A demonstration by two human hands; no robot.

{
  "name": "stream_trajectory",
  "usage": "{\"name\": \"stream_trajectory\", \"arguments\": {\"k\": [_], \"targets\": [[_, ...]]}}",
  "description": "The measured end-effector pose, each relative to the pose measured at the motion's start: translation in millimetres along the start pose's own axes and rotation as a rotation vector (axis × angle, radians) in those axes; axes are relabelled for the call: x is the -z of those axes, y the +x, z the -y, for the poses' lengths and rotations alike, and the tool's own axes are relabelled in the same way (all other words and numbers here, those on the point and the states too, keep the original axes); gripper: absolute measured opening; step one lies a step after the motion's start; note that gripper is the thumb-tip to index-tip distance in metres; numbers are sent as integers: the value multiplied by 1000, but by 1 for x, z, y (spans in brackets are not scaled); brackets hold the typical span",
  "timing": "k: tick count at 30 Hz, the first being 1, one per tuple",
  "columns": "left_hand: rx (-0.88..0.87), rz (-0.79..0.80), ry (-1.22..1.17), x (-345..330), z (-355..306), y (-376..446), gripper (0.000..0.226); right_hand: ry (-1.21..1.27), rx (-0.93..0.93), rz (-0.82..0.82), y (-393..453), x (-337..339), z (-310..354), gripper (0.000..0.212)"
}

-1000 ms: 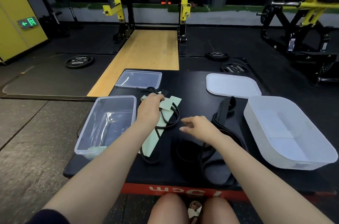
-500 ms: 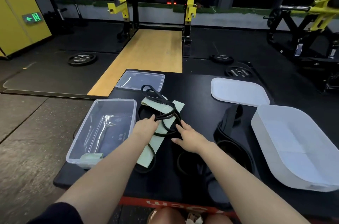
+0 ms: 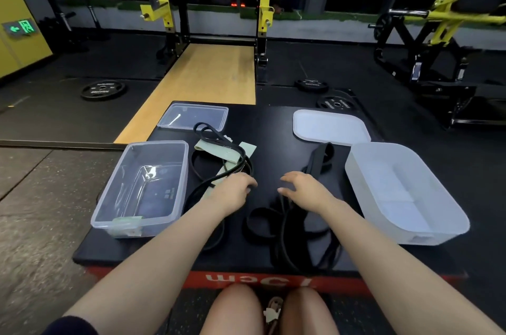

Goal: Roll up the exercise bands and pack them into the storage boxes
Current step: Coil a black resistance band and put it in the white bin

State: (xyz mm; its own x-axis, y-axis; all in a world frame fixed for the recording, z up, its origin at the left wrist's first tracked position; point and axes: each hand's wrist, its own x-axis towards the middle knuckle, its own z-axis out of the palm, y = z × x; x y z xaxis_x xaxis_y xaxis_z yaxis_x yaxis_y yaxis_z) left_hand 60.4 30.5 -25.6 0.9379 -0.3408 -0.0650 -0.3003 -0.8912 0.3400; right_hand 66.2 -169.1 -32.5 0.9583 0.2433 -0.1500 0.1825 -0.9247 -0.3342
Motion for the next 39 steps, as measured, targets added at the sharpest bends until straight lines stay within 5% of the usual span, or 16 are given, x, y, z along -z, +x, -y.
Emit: {"name": "stream_trajectory", "arguments": {"k": [3, 7, 20, 25, 30, 36, 39], "targets": [[11, 149, -73, -8, -17, -5, 45, 60, -81, -118, -19, 2, -19, 41], [-1, 454, 28, -14, -26, -17, 97, 89, -77, -101, -43, 0, -30, 42], [-122, 160, 147, 1, -32, -32, 35, 200, -136, -109, -64, -2, -25, 46], [-186, -31, 247, 40, -50, -31, 31, 218, -114, -148, -64, 10, -11, 47], [-180, -136, 207, 77, -60, -30, 27, 425, -17, -169, -67, 32, 13, 13], [-242, -149, 57, 101, -75, -33, 21, 510, 72, -208, -75, 52, 35, 42], [-303, -150, -4, 109, -84, -36, 19, 532, 72, -334, -74, 56, 35, 38]]}}
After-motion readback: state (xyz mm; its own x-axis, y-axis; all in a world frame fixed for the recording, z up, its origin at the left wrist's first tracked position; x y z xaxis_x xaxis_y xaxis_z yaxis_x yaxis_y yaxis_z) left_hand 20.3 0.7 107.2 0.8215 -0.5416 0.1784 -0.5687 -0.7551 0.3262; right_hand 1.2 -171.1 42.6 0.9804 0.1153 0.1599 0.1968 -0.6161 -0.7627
